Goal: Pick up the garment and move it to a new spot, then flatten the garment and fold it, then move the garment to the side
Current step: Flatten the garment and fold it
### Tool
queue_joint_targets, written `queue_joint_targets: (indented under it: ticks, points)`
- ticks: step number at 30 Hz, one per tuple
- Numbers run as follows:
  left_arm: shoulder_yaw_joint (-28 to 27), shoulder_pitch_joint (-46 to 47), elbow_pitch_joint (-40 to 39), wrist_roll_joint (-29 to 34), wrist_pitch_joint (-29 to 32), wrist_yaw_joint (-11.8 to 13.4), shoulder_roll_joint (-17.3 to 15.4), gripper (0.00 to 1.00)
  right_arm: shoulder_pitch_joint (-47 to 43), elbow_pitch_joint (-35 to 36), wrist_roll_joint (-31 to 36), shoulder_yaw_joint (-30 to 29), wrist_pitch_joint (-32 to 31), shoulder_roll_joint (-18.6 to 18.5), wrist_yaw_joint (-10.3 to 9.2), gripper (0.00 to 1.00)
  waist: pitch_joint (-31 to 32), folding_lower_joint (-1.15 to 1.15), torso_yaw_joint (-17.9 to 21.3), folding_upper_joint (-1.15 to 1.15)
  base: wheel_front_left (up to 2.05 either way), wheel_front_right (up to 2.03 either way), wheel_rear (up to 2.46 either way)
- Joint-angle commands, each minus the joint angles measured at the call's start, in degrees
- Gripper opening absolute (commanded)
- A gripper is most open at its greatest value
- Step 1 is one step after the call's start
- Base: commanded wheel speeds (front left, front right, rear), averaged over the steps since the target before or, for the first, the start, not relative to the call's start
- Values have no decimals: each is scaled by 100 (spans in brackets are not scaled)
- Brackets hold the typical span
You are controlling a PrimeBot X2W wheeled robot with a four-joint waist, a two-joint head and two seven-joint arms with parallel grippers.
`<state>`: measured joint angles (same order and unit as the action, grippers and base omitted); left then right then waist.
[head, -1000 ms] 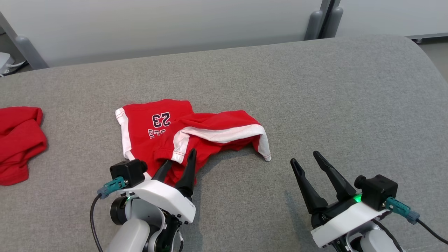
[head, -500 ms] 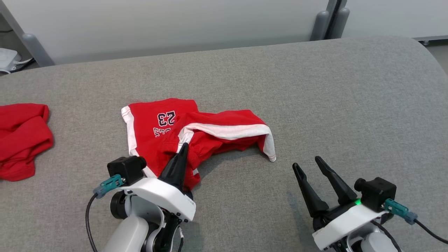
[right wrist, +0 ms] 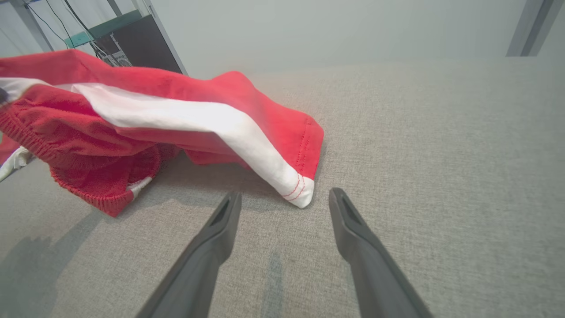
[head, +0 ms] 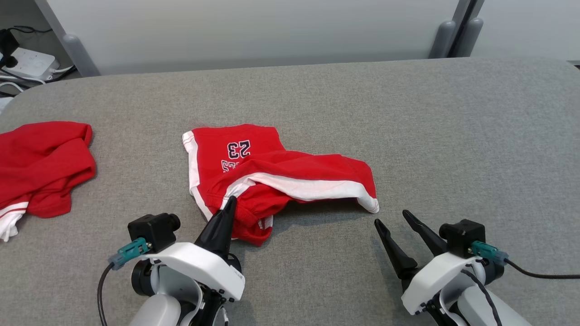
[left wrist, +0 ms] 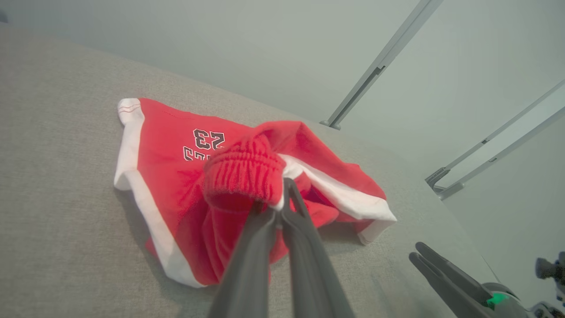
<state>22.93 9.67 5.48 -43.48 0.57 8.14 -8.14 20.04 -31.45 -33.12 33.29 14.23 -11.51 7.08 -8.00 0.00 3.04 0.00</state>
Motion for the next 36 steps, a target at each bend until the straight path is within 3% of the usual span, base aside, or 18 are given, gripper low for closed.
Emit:
queue_joint_targets:
  ticks: [1,15,16,17,18,19,25,29,36]
  points:
    - [-202,126,-191,-35,7,39,-41,0,133,26,36,114,77,-7,41,100,-17,0,-19,0,0,0,0]
    - [-118,361,-268,17,16,24,-38,0,1236,-1394,117,709,77,242,41,100,-410,0,-282,0,0,0,0]
    - [-115,378,-267,20,14,22,-39,0,1273,-1439,110,729,77,255,41,82,-428,0,-294,0,0,0,0]
    - [-111,393,-266,24,12,21,-40,0,1304,-1475,99,743,77,266,41,49,-444,0,-305,0,0,0,0]
    - [-107,406,-265,27,13,20,-42,0,1331,-1505,95,757,77,269,41,34,-457,0,-314,0,0,0,0]
    - [-106,417,-265,28,13,19,-45,0,1355,-1530,96,773,77,272,41,0,-467,0,-321,0,0,0,0]
    - [-157,458,-293,61,-49,-26,-165,0,1414,-1466,143,591,77,147,41,0,-440,0,-300,0,0,0,0]
    - [-199,464,-437,127,-101,-194,-424,0,1373,-1069,277,220,77,-83,41,0,-306,0,-230,0,0,0,0]
    - [55,499,-1252,195,-28,-1306,-1408,0,1378,-108,649,-552,77,-615,41,0,62,0,-34,0,0,0,0]
